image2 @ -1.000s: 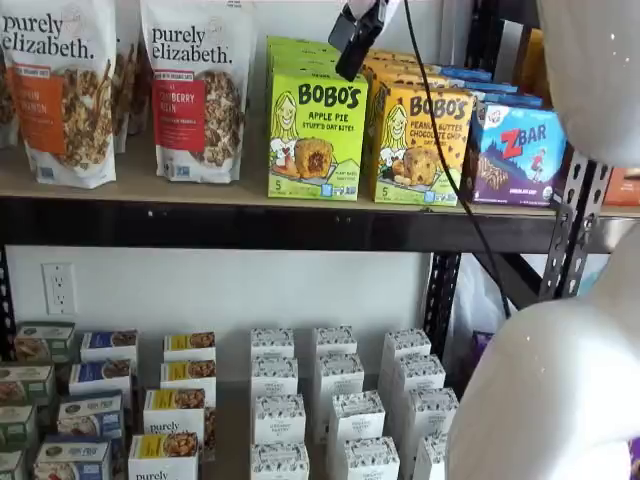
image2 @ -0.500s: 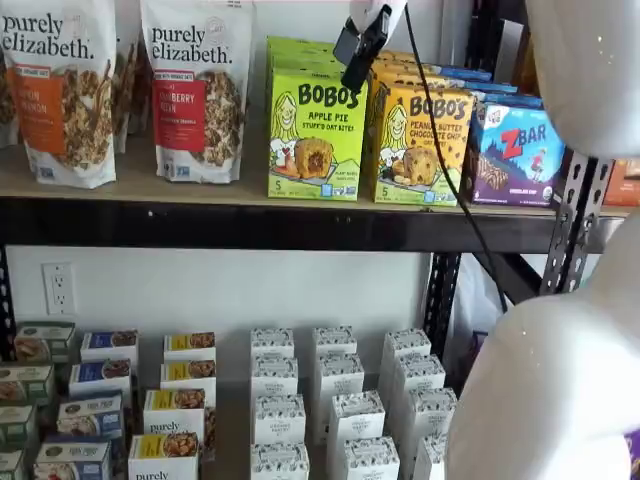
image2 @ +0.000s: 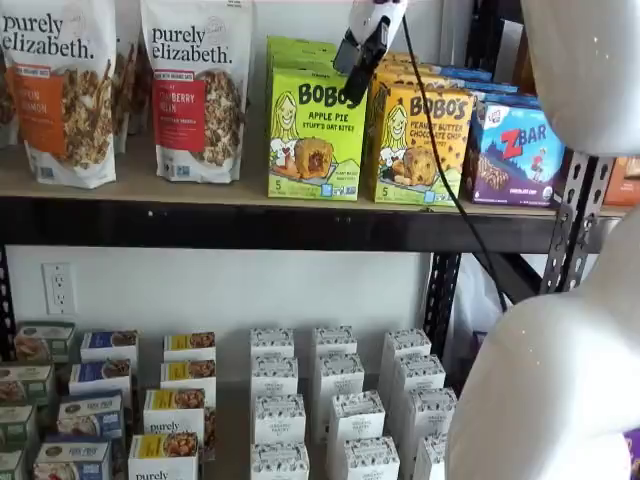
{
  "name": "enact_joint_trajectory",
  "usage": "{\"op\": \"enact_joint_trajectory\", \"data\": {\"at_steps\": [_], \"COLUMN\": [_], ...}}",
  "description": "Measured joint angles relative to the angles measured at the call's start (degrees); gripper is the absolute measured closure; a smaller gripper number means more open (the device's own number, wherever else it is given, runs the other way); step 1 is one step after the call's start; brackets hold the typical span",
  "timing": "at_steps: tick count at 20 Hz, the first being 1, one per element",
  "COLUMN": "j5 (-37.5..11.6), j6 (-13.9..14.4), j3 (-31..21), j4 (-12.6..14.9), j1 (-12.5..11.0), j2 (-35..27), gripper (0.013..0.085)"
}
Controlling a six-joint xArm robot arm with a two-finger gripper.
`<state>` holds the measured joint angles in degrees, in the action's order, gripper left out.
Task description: Pick the green box on the top shelf, the fourth from the left
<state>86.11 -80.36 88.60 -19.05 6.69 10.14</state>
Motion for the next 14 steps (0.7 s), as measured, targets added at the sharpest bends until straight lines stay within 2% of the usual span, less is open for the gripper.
{"op": "enact_joint_trajectory", "data": {"at_steps": [14], "j5": [-0.9], "j6": [0.6], "j3": [-2.1], "j4": [2.7], "j1": [1.5], "j2": [0.2], "gripper": [0.013]}}
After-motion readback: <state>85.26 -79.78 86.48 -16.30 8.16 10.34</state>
